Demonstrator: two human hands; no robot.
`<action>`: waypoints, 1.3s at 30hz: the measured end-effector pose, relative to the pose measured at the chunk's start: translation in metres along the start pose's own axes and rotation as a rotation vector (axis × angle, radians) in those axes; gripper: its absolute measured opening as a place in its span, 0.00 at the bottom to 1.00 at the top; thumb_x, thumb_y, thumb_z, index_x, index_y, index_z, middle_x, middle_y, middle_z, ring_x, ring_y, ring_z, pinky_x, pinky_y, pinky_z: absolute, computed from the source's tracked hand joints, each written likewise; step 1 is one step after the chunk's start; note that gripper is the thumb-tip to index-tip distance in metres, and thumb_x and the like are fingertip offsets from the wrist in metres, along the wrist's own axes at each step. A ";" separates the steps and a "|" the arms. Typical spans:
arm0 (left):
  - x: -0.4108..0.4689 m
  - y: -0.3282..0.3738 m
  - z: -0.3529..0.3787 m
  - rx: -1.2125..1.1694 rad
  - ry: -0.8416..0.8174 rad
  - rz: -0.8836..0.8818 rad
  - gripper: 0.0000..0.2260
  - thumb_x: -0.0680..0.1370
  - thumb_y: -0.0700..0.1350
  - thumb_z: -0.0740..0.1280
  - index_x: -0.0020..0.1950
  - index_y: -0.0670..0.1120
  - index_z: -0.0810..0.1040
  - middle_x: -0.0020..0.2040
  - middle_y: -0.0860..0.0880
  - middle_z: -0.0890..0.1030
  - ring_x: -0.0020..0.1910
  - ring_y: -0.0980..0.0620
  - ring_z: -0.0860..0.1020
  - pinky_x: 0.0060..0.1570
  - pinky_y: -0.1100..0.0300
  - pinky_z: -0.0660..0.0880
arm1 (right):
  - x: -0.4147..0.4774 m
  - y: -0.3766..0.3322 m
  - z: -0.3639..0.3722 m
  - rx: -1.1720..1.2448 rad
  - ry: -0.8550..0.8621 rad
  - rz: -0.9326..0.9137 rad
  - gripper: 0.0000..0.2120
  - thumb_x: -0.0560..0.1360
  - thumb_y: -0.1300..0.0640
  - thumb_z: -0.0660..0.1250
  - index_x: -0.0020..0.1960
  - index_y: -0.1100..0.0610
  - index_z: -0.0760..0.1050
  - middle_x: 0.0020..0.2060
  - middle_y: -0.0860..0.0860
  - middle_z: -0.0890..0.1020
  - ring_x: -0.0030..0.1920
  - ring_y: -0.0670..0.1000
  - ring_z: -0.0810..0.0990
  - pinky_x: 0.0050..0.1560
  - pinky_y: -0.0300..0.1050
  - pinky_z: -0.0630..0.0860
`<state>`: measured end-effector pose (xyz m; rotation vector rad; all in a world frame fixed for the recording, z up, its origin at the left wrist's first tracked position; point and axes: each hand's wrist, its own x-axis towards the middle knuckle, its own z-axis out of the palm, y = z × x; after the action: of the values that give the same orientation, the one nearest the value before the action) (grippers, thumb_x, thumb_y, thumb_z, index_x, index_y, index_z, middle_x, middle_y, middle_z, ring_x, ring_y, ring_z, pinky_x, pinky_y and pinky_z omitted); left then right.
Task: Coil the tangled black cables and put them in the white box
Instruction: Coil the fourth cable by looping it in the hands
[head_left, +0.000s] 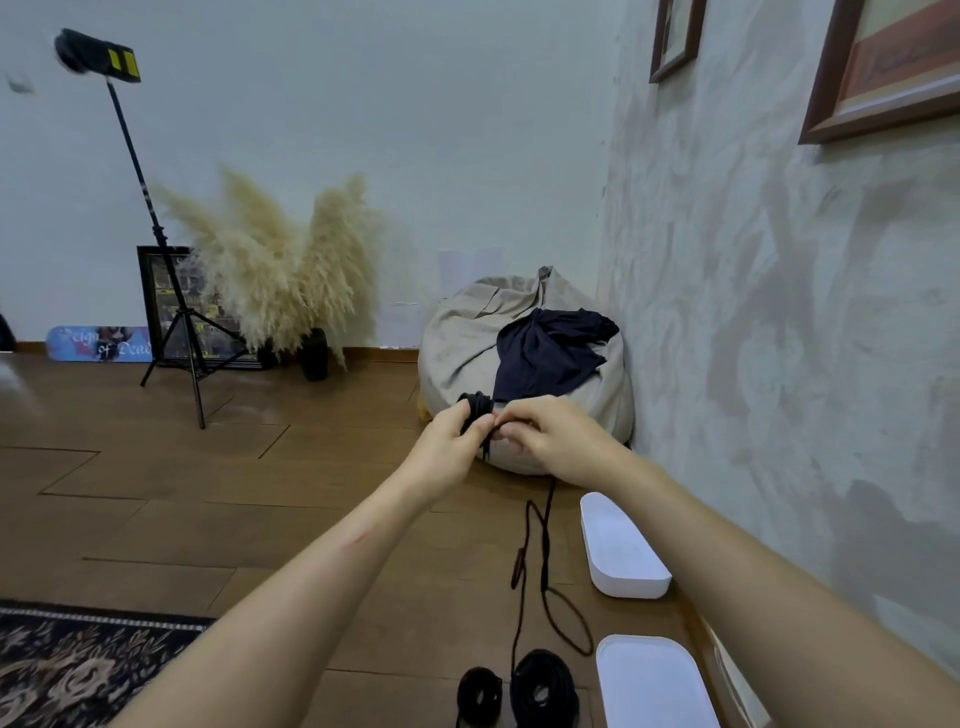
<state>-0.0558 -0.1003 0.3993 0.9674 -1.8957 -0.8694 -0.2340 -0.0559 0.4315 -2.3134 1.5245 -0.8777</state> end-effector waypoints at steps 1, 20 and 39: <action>-0.001 0.001 0.000 -0.026 -0.060 0.000 0.09 0.86 0.44 0.61 0.58 0.47 0.80 0.53 0.48 0.84 0.55 0.54 0.81 0.61 0.53 0.75 | -0.001 0.003 -0.003 0.002 0.025 -0.001 0.08 0.81 0.56 0.65 0.50 0.52 0.83 0.36 0.42 0.81 0.39 0.40 0.78 0.41 0.34 0.70; -0.012 0.006 0.000 -0.024 -0.049 -0.046 0.12 0.86 0.46 0.61 0.45 0.49 0.79 0.43 0.53 0.81 0.43 0.59 0.78 0.47 0.62 0.74 | 0.001 0.042 0.002 -0.206 0.148 0.135 0.08 0.80 0.47 0.69 0.53 0.47 0.85 0.45 0.46 0.80 0.47 0.48 0.76 0.47 0.45 0.72; -0.016 -0.001 -0.015 -0.055 0.181 -0.093 0.11 0.86 0.48 0.61 0.46 0.49 0.79 0.42 0.51 0.81 0.44 0.55 0.79 0.47 0.60 0.73 | 0.017 0.008 0.033 0.599 -0.075 0.349 0.15 0.74 0.56 0.76 0.56 0.56 0.74 0.51 0.61 0.84 0.53 0.56 0.85 0.57 0.55 0.83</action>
<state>-0.0360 -0.0900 0.3996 1.0708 -1.6767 -0.8537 -0.2158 -0.0786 0.4074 -1.5862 1.3390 -0.9698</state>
